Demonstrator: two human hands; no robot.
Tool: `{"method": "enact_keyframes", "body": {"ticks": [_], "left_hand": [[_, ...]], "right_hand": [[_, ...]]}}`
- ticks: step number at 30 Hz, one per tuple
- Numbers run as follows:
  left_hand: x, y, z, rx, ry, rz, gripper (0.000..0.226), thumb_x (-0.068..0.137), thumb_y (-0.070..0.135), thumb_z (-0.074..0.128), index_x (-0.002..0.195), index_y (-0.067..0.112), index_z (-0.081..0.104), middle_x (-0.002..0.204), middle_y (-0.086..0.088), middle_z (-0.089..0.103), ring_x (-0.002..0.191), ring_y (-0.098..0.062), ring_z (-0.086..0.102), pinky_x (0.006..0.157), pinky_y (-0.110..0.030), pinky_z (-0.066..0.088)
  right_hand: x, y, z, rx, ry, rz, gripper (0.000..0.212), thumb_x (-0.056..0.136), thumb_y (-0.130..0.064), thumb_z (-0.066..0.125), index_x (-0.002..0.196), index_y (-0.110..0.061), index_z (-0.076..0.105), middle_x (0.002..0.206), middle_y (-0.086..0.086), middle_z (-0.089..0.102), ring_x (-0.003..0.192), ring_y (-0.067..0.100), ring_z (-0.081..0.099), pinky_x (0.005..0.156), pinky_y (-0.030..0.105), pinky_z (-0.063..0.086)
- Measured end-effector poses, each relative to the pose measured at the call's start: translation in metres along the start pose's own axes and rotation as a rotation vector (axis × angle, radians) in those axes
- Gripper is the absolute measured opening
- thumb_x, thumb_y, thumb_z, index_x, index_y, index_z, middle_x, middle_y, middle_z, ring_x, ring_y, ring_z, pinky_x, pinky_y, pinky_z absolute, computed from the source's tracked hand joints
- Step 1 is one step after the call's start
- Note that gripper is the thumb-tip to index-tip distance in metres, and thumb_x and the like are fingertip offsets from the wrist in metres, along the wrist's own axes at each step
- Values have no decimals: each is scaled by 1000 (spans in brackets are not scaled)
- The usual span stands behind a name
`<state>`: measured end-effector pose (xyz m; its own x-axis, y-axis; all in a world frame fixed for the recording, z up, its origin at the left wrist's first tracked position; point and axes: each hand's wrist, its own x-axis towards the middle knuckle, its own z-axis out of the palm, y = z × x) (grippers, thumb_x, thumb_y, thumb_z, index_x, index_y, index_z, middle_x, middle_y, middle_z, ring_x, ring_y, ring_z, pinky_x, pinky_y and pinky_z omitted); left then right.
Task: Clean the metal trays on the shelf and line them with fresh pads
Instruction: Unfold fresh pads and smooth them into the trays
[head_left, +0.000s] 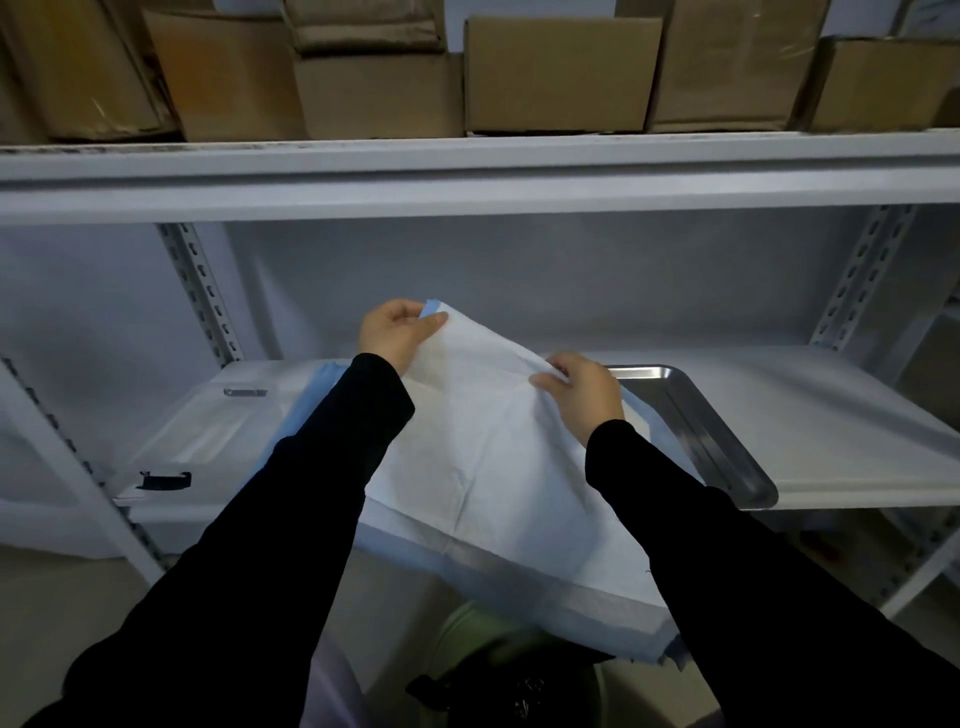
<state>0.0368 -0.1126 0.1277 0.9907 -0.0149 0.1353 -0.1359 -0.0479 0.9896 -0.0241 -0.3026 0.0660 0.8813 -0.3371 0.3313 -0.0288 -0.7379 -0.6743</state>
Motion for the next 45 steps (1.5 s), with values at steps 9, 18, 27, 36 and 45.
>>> {"method": "enact_keyframes", "body": {"ticks": [9, 18, 27, 36, 45], "left_hand": [[-8, 0, -1, 750, 227, 266, 27, 86, 20, 62, 113, 24, 64, 131, -1, 50, 127, -25, 38, 106, -33, 31], [-27, -1, 40, 1298, -207, 610, 43, 87, 48, 58, 124, 26, 58, 130, 7, 56, 121, -19, 42, 95, -29, 35], [-21, -5, 37, 1310, -128, 509, 19, 93, 31, 54, 105, 26, 67, 105, -5, 65, 106, -22, 55, 72, -27, 37], [-8, 5, 21, 1413, -47, 386, 19, 94, 17, 48, 102, 15, 65, 98, -8, 67, 82, -27, 59, 65, -29, 39], [-5, 5, 16, 1215, -60, 207, 20, 96, 5, 40, 111, 1, 53, 111, -20, 60, 101, -37, 58, 80, -37, 46]], "right_hand": [[1, -5, 3, -182, 76, -99, 25, 93, -32, 55, 86, -10, 65, 87, 13, 66, 91, 34, 57, 71, 32, 32], [-3, -15, 4, -334, 12, -134, 32, 98, -38, 44, 96, -15, 67, 98, 7, 69, 103, 31, 55, 87, 35, 33], [-4, 2, -4, -274, -131, 9, 44, 83, -43, 65, 123, -26, 58, 119, 1, 64, 122, 22, 49, 110, 39, 23], [4, -5, -16, -526, 58, -39, 30, 97, -37, 45, 106, -22, 69, 113, 4, 59, 115, 28, 44, 95, 37, 26], [8, -15, -20, -587, 17, -16, 20, 90, -19, 56, 108, -18, 63, 111, 5, 64, 104, 27, 60, 90, 33, 35]]}}
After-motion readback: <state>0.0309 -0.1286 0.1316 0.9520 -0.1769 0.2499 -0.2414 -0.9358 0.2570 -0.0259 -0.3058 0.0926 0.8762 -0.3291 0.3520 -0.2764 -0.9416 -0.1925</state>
